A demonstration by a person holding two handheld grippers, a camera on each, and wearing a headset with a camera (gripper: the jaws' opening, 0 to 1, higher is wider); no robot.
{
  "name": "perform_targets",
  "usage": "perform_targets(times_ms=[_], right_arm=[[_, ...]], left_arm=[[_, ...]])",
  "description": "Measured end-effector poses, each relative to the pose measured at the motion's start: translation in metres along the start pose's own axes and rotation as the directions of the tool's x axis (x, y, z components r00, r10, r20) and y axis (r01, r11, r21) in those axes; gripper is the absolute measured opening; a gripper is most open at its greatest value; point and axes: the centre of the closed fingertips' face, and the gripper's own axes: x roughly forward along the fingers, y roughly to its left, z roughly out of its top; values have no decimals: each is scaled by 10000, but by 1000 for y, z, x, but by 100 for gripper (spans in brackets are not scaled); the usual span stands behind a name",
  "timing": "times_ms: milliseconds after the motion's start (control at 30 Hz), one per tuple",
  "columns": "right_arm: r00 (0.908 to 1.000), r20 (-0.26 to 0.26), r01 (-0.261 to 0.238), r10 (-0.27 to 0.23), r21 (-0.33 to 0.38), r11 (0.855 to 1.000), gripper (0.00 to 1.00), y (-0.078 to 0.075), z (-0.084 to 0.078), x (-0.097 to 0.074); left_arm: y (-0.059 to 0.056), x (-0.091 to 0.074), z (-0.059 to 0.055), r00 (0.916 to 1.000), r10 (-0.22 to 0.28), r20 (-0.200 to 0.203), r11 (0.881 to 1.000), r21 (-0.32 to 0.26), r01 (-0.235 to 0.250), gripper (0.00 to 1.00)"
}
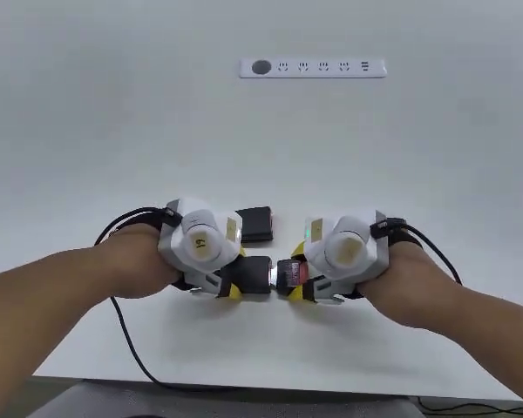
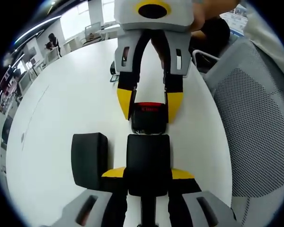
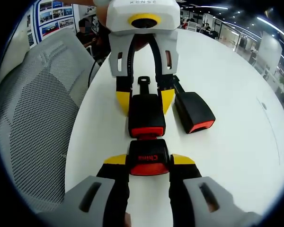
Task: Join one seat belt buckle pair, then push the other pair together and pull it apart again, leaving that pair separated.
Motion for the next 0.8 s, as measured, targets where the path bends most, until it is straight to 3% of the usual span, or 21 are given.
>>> perform_targets(times_ms=[300, 800], right_arm=[[10000, -86, 45, -48, -390, 9992, 29, 3, -2, -1], [10000, 15, -50, 50, -87, 10000, 29, 7, 0, -7]], left_arm=[[-1, 0, -1, 10000, 50, 74, 10000, 54, -51, 33], [1, -1, -2, 9998, 104, 165, 9999, -96, -102, 33]])
